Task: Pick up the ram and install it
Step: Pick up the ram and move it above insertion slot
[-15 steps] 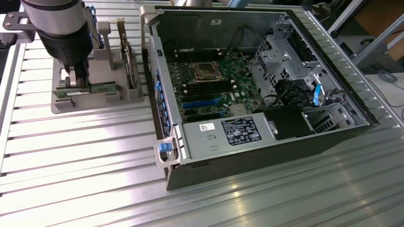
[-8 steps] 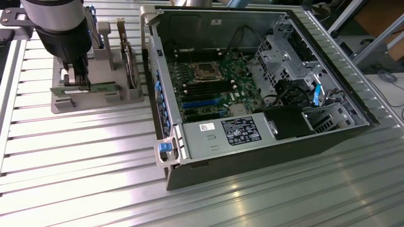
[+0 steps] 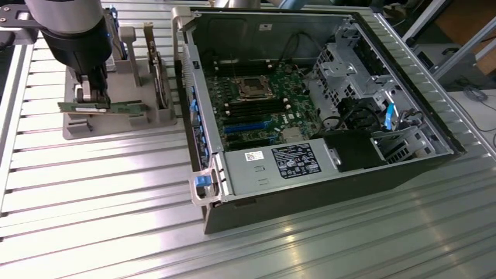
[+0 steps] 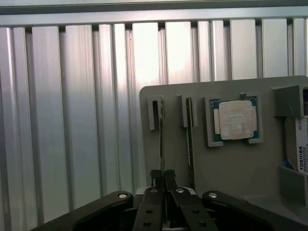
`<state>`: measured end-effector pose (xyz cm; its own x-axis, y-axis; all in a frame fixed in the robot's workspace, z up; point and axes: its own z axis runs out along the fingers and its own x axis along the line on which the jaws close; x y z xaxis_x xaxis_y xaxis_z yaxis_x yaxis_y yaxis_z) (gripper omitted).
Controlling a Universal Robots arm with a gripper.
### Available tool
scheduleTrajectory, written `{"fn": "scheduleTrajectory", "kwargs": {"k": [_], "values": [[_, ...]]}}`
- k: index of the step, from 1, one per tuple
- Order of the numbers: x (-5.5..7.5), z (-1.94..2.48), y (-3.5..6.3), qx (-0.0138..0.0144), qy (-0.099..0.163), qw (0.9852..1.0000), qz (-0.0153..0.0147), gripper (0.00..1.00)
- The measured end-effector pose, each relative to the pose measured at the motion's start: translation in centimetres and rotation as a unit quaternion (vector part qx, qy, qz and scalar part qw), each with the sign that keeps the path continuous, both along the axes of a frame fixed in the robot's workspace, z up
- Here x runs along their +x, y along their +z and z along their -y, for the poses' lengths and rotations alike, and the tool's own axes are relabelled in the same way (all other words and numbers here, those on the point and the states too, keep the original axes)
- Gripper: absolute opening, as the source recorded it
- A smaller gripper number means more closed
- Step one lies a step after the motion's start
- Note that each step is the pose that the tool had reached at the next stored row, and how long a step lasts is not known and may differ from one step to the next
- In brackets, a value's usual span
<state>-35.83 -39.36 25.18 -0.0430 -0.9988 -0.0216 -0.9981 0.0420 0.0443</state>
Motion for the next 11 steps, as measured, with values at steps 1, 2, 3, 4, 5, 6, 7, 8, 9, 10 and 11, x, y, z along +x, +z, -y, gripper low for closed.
{"fn": "scheduleTrajectory", "kwargs": {"k": [1, 2, 3, 4, 5, 6, 7, 8, 9, 10, 11], "values": [[0.0, 0.0, 0.06, 0.0, 0.0, 1.0, 0.0, 0.13], [0.0, 0.0, 0.09, 0.0, 0.0, 1.0, 0.0, 0.13], [0.0, 0.0, 0.17, 0.0, 0.0, 1.0, 0.0, 0.13], [0.0, 0.0, 0.21, 0.0001, 0.0, 1.0, 0.0001, 0.13], [0.0, 0.0, 0.28, 0.0, 0.0, 1.0, 0.0, 0.13], [0.0, 0.0, 0.3, 0.0001, 0.0, 1.0, 0.0001, 0.13], [0.0, 0.0, 0.33, 0.0, 0.0, 1.0, 0.0001, 0.13], [0.0, 0.0, 0.37, 0.0, 0.0, 1.0, 0.0, 0.13], [0.0, 0.0, 0.38, 0.0, 0.0, 1.0, 0.0, 0.13], [0.0, 0.0, 0.41, 0.0, 0.0, 1.0, 0.0, 0.13], [0.0, 0.0, 0.44, 0.0, 0.0, 1.0, 0.0, 0.13]]}}
